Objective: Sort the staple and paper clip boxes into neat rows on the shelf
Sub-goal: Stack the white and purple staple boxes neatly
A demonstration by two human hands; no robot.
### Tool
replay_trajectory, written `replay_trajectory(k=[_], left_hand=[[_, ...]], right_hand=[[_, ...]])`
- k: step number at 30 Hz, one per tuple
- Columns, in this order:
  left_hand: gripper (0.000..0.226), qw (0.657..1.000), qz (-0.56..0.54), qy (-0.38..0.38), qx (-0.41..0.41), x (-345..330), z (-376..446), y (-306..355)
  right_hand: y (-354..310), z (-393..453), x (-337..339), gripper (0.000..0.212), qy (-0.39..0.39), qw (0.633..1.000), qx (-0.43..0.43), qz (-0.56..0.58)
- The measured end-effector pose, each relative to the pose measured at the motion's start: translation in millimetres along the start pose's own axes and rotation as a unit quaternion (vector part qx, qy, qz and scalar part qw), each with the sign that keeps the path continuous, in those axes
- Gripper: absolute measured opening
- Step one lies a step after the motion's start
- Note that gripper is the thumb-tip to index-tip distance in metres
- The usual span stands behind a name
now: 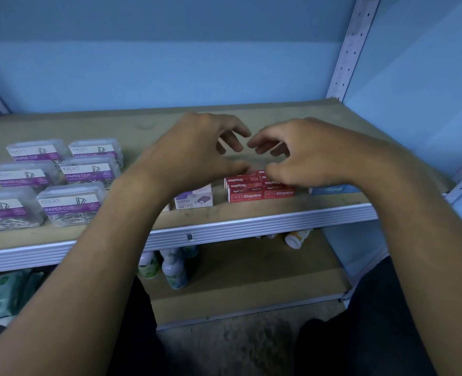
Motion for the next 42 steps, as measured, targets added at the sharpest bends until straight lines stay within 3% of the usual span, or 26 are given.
replay_trajectory(k=[6,11,25,42], left_hand=[[0.034,0.998,0.040,0.020,0.034,27,-22,-21],[0.024,0.995,0.070,0.014,0.064,44,-45,-50],[0.026,0.989,0.090,-0.024,0.112,38,-72,-92],[0.024,0.989,0.097,0.027,0.108,55,-76,-87]], right_hand=[[-25,10,6,0.039,0.058,0.997,0.049,0.030],[-48,24,-2,0.035,0.061,0.994,0.079,0.036],[-80,62,-51,0.029,-0.005,0.995,0.100,0.014],[-89,57,-43,0.025,0.030,0.994,0.106,-0.001]])
Point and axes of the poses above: each hand's wrist, its own z-axis towards the middle knuckle, its own x-axis out of the back of the hand, y = z × x, the point moved 10 cm from there along z, towards the middle knuckle, and after that the axes turned 2 degrees about -x, right-handed, at the moved point
